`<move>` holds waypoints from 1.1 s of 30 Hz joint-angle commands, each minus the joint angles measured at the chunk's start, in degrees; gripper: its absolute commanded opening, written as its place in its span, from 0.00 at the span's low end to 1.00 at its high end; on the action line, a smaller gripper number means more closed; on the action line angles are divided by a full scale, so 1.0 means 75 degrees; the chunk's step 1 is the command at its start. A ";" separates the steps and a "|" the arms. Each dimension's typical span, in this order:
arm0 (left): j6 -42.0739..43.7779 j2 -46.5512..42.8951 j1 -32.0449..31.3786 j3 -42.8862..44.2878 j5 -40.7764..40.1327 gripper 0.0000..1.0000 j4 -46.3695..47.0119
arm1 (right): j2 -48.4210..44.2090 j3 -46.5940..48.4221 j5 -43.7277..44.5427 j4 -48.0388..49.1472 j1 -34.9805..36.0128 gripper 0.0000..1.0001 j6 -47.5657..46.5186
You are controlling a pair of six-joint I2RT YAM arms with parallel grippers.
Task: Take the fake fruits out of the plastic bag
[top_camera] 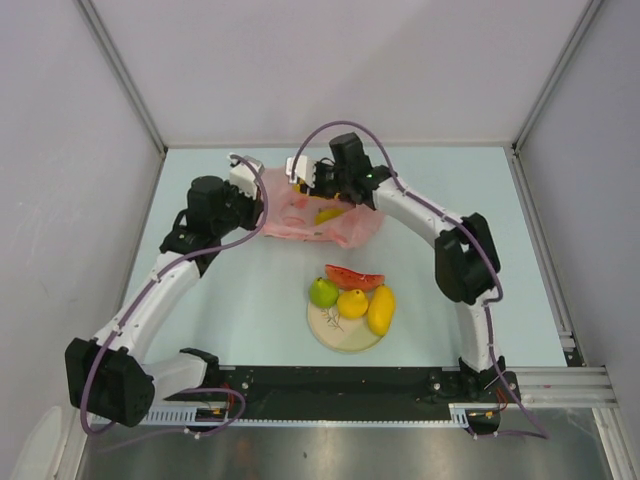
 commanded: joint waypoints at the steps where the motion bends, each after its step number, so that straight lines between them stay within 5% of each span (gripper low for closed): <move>1: -0.0313 0.0132 -0.0028 0.0546 -0.0148 0.00 0.0658 | -0.1288 -0.0319 -0.0854 -0.0305 -0.0023 0.23 0.0762; 7: -0.0243 0.0273 -0.0040 0.0640 -0.0371 0.00 0.0740 | -0.2835 -0.1163 -0.1076 -0.0854 0.0094 0.22 0.1009; 13: -0.0336 0.0648 -0.0028 0.0851 -0.0395 0.00 0.0776 | -0.3972 -0.1703 -0.1229 -0.2763 0.0679 0.23 0.1231; 24: -0.0711 0.0954 -0.0028 0.0888 -0.0312 0.00 0.1244 | -0.3645 -0.2135 -0.1042 -0.3564 0.1125 0.23 0.6382; 33: -0.0759 0.0532 -0.0016 0.0407 -0.0429 0.00 0.1291 | -0.3727 -0.2945 0.0292 -0.3129 0.2214 0.25 0.7724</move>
